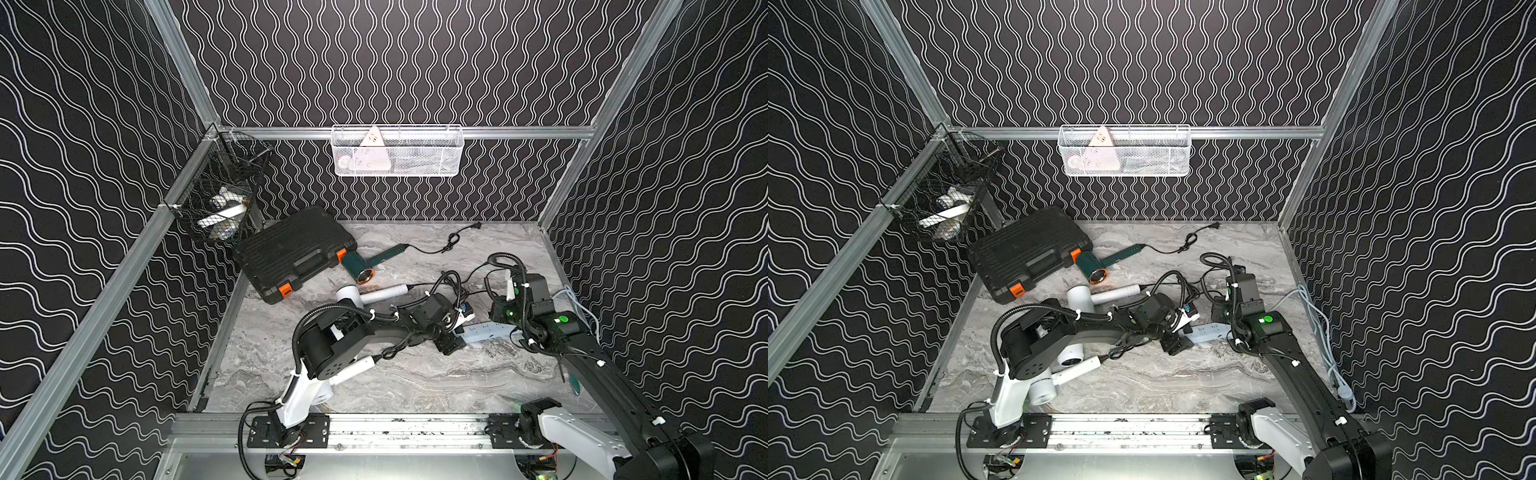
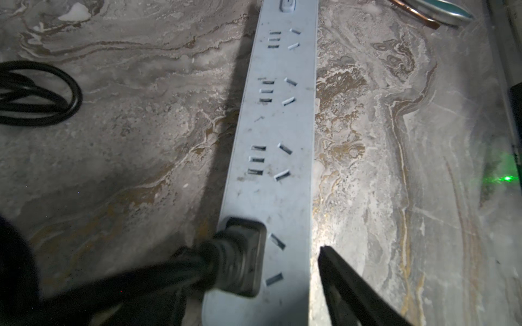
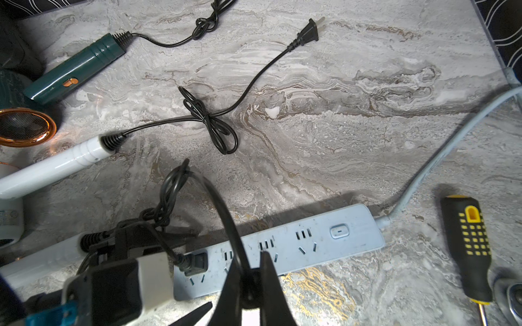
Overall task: Charge the blow dryers
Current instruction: Move the socket to the center of the board.
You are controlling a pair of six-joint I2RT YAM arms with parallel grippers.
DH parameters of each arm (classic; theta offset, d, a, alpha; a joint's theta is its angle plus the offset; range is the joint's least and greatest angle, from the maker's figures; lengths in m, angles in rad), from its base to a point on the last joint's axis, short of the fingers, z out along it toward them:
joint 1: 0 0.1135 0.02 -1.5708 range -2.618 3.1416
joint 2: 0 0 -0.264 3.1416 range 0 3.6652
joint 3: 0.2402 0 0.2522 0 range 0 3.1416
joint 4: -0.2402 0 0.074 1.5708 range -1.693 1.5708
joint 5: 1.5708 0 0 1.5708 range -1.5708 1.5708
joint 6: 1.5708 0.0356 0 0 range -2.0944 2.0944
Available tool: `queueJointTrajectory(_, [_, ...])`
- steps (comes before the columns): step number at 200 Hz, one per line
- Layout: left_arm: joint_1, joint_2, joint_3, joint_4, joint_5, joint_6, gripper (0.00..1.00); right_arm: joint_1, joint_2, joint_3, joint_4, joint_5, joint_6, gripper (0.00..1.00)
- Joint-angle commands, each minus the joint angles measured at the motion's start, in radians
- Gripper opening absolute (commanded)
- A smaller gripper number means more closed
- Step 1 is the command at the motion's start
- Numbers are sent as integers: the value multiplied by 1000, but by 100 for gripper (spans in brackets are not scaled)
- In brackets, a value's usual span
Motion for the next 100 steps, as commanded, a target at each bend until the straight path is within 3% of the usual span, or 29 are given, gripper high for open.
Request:
queueJointTrajectory(1, [2,-7,-1,1,50,32,60,-2,-7,-4,22,2,-5,0])
queueJointTrajectory(37, [3,-54,-52,-4,57,47,28,-2,-16,-17,24,2,-5,0])
queueJointTrajectory(78, [2,-131,-120,-56,6,110,28,0,-13,-27,35,-33,-20,0])
queueJointTrajectory(100, [3,-159,-136,-104,-19,149,28,2,6,-29,47,-112,-2,0])
